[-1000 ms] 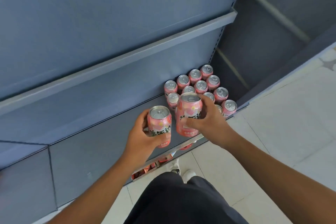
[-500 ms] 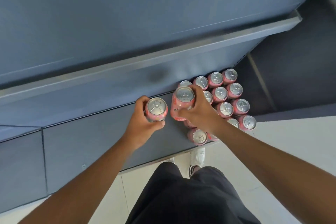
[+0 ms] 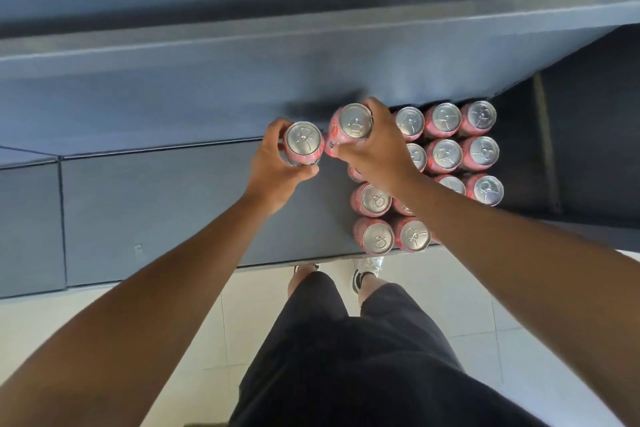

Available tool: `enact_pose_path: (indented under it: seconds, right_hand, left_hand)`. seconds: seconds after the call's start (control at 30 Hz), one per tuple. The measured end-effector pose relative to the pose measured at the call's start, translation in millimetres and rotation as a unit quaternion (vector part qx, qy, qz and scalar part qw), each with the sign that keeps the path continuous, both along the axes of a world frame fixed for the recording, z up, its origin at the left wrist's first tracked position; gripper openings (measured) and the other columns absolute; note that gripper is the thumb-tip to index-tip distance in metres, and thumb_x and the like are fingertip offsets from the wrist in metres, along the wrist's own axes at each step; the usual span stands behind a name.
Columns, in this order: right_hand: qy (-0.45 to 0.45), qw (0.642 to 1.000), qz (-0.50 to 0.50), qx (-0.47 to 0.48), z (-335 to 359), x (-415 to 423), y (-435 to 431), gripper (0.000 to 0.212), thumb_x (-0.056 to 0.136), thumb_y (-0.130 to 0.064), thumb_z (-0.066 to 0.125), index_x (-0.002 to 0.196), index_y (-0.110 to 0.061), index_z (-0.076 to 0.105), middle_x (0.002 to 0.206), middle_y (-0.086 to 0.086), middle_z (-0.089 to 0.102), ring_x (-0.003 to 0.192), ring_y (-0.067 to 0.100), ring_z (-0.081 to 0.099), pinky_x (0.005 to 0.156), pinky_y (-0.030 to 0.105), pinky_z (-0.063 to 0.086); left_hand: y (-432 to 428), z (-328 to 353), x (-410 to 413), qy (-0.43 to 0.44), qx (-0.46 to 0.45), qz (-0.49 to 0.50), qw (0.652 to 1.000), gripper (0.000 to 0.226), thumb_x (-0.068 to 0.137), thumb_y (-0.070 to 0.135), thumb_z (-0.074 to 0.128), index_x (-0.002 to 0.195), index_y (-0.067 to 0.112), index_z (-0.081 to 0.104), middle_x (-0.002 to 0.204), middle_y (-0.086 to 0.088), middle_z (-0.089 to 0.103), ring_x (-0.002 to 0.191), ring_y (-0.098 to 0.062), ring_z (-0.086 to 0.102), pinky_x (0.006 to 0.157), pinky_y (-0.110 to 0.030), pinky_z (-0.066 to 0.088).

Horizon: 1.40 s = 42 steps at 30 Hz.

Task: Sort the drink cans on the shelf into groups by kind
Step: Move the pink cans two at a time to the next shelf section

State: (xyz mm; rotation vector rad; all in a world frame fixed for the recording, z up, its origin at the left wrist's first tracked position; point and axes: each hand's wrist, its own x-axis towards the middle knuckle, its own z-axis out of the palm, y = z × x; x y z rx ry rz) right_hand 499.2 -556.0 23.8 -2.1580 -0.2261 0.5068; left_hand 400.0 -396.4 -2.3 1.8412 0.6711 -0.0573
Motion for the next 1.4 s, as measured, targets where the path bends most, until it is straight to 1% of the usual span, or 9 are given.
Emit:
enact_pose_path:
  seconds: [0.17, 0.33, 0.4, 0.6, 0.8, 0.97, 1.07, 1.17, 1.4]
  right_hand:
    - [-0.09, 0.99, 0.06, -0.089, -22.4, 4.7, 4.4, 0.054, 0.07, -0.027, 0.081, 0.112, -0.01, 0.054, 0.108, 0.005, 0.058, 0.099, 0.026, 0.056, 0.08, 0.037, 0.046]
    - [-0.2, 0.953, 0.09, -0.211, -46.6, 3.9, 14.8, 0.071, 0.067, -0.034, 0.087, 0.124, -0.007, 0.056, 0.12, 0.011, 0.059, 0.113, 0.034, 0.055, 0.102, 0.044, 0.039]
    - [-0.242, 0.937, 0.077, -0.24, -55.7, 0.9, 16.8, 0.071, 0.064, -0.036, 0.087, 0.122, -0.007, 0.057, 0.119, 0.012, 0.059, 0.112, 0.034, 0.055, 0.104, 0.044, 0.037]
    - [-0.255, 0.921, 0.055, -0.289, -71.9, -7.8, 22.4, 0.073, 0.066, -0.038, 0.087, 0.124, -0.009, 0.054, 0.129, 0.014, 0.05, 0.123, 0.037, 0.046, 0.111, 0.046, 0.029]
    - [-0.281, 0.892, 0.097, -0.341, -79.7, -6.5, 23.7, 0.076, 0.074, -0.047, 0.078, 0.134, -0.011, 0.048, 0.136, 0.011, 0.047, 0.13, 0.033, 0.042, 0.112, 0.043, 0.024]
    - [-0.279, 0.9, 0.123, -0.312, -65.1, -12.8, 9.6, 0.073, 0.077, -0.043, 0.073, 0.137, -0.011, 0.047, 0.14, 0.011, 0.048, 0.131, 0.035, 0.043, 0.112, 0.044, 0.029]
    - [-0.292, 0.908, 0.155, -0.258, -46.5, -19.5, -7.7, 0.066, 0.077, -0.035, 0.07, 0.135, -0.01, 0.05, 0.135, 0.01, 0.053, 0.123, 0.035, 0.049, 0.105, 0.045, 0.039]
    - [-0.283, 0.905, 0.217, -0.232, -25.9, -26.2, -23.9, 0.061, 0.082, -0.03, 0.066, 0.136, -0.007, 0.05, 0.136, 0.01, 0.054, 0.12, 0.034, 0.051, 0.098, 0.046, 0.044]
    - [-0.357, 0.86, 0.301, -0.206, 18.4, -31.2, -46.8, 0.047, 0.086, -0.032, 0.06, 0.127, -0.009, 0.058, 0.136, 0.008, 0.059, 0.117, 0.037, 0.056, 0.09, 0.047, 0.05]
  left_hand:
    - [-0.7, -21.2, 8.9, 0.01, 0.02, 0.016, 1.0, 0.07, 0.062, 0.014, 0.087, 0.121, 0.023, 0.051, 0.108, 0.015, 0.063, 0.099, -0.005, 0.059, 0.088, -0.022, 0.048]
    - [-4.3, -42.7, 17.6, 0.014, 0.019, 0.069, 0.997, 0.067, 0.064, 0.008, 0.086, 0.118, 0.024, 0.049, 0.099, 0.019, 0.062, 0.084, 0.007, 0.059, 0.076, -0.012, 0.047]
    - [-6.4, -51.2, 21.8, 0.005, 0.017, 0.085, 0.996, 0.065, 0.063, 0.006, 0.086, 0.113, 0.024, 0.049, 0.102, 0.013, 0.061, 0.085, 0.001, 0.06, 0.077, -0.016, 0.05]
    - [-7.0, -70.0, 27.5, -0.028, 0.018, 0.113, 0.993, 0.066, 0.06, 0.003, 0.086, 0.102, 0.032, 0.044, 0.115, -0.008, 0.059, 0.1, -0.019, 0.062, 0.084, -0.03, 0.056]
    - [-7.8, -84.5, 19.7, -0.056, -0.02, 0.112, 0.992, 0.069, 0.067, 0.001, 0.084, 0.115, 0.019, 0.038, 0.12, -0.008, 0.056, 0.107, -0.02, 0.062, 0.089, -0.026, 0.054]
    - [-5.8, -70.4, 9.1, -0.059, -0.029, 0.053, 0.996, 0.087, 0.065, 0.013, 0.084, 0.137, 0.016, 0.034, 0.13, -0.004, 0.051, 0.119, -0.022, 0.058, 0.103, -0.048, 0.048]
    - [-2.5, -51.9, -9.0, -0.024, 0.035, 0.008, 0.999, 0.093, 0.073, 0.025, 0.083, 0.147, 0.018, 0.027, 0.141, 0.003, 0.045, 0.129, -0.014, 0.047, 0.111, -0.037, 0.04]
    - [0.5, -27.1, -28.7, -0.017, 0.09, -0.033, 0.995, 0.08, 0.082, 0.024, 0.078, 0.146, 0.017, 0.031, 0.141, 0.011, 0.039, 0.127, -0.007, 0.04, 0.109, -0.031, 0.035]
    - [-0.8, 34.2, -70.2, 0.047, 0.321, -0.162, 0.932, 0.059, 0.092, 0.038, 0.064, 0.144, 0.023, 0.04, 0.156, 0.001, 0.035, 0.14, -0.028, 0.038, 0.11, -0.05, 0.036]
